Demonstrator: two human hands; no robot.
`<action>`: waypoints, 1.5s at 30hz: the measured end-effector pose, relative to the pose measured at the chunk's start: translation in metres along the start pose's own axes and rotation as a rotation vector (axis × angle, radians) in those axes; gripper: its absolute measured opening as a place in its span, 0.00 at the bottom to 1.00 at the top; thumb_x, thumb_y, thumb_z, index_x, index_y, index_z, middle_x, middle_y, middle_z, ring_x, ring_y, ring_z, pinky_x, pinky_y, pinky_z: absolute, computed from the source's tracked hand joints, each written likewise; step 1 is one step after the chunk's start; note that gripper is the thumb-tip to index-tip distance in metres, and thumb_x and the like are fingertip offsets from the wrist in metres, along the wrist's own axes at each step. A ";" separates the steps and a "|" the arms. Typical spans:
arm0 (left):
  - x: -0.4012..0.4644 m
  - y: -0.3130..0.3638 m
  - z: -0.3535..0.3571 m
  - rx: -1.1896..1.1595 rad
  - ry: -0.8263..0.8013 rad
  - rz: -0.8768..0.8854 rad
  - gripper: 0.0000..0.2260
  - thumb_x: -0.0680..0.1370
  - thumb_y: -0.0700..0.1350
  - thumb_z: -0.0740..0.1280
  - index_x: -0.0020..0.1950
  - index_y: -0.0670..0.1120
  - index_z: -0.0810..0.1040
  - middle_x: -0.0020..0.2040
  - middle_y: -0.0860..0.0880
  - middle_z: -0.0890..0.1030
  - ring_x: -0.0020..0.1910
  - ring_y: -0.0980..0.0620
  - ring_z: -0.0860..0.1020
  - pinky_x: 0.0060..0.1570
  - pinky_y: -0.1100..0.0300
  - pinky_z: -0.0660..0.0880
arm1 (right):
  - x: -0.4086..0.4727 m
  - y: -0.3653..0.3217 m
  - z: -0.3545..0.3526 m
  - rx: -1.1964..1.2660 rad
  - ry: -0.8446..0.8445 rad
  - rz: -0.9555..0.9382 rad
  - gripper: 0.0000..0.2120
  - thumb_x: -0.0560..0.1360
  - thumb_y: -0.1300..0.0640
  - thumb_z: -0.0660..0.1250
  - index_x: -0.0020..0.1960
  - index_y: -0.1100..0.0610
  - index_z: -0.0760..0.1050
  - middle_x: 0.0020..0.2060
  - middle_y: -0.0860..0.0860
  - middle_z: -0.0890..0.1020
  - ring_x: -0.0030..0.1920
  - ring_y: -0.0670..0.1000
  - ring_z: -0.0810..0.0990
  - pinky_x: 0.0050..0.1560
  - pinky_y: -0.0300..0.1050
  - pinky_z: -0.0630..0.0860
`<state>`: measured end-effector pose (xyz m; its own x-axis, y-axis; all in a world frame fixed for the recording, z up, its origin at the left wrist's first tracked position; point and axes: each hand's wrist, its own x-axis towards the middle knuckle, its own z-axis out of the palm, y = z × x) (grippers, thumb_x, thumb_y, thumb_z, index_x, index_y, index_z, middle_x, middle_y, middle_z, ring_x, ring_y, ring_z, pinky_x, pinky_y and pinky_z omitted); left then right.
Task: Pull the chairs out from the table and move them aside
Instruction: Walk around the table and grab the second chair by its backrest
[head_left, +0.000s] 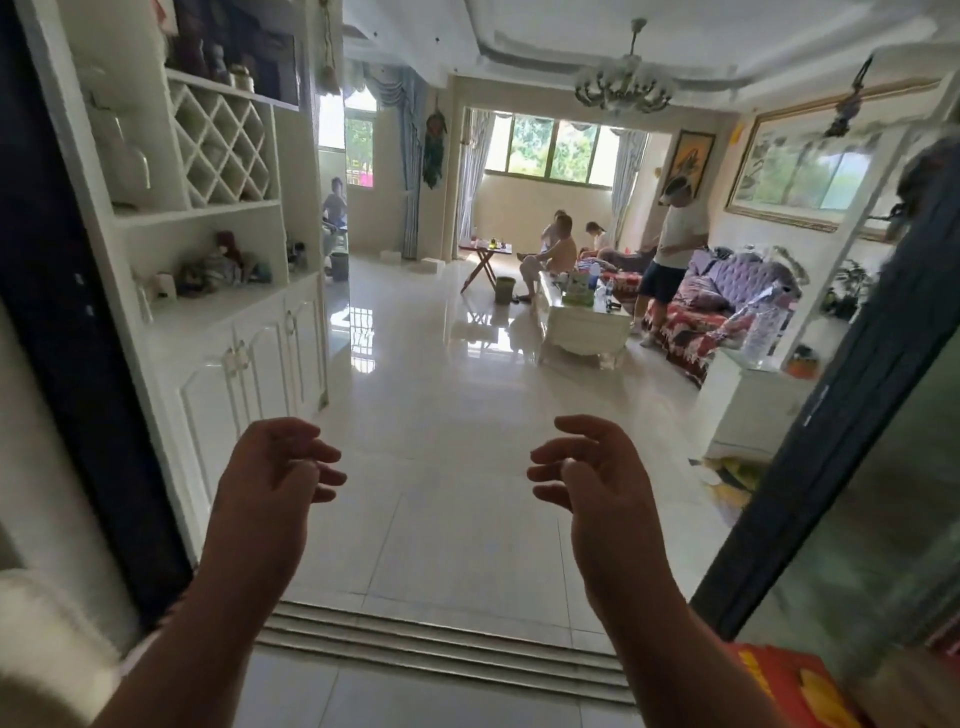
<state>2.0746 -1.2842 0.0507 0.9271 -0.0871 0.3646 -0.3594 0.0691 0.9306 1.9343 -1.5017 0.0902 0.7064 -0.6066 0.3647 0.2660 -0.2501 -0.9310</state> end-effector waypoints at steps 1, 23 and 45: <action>0.022 -0.015 0.003 0.002 0.013 -0.007 0.14 0.71 0.39 0.59 0.50 0.53 0.76 0.43 0.48 0.85 0.39 0.50 0.85 0.44 0.45 0.81 | 0.021 0.012 0.013 -0.008 -0.012 0.001 0.20 0.76 0.71 0.56 0.57 0.52 0.76 0.43 0.50 0.85 0.44 0.53 0.85 0.45 0.49 0.83; 0.298 -0.275 -0.121 0.222 0.980 -0.334 0.13 0.76 0.34 0.59 0.49 0.51 0.76 0.39 0.52 0.86 0.38 0.50 0.84 0.37 0.58 0.80 | 0.366 0.283 0.446 0.204 -0.894 0.394 0.21 0.73 0.76 0.53 0.52 0.57 0.77 0.37 0.54 0.83 0.37 0.53 0.81 0.38 0.44 0.77; 0.243 -0.409 -0.226 -1.244 2.209 -0.096 0.21 0.83 0.52 0.65 0.64 0.35 0.70 0.52 0.35 0.75 0.53 0.38 0.78 0.56 0.45 0.77 | 0.077 0.383 0.842 -0.536 -2.299 0.564 0.02 0.76 0.55 0.63 0.48 0.52 0.73 0.48 0.55 0.77 0.44 0.54 0.80 0.39 0.51 0.82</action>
<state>2.4707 -1.1088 -0.2490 -0.0202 0.4363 -0.8996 -0.8665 0.4413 0.2334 2.6433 -1.0088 -0.2515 0.0131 0.6767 -0.7362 0.0212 -0.7363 -0.6764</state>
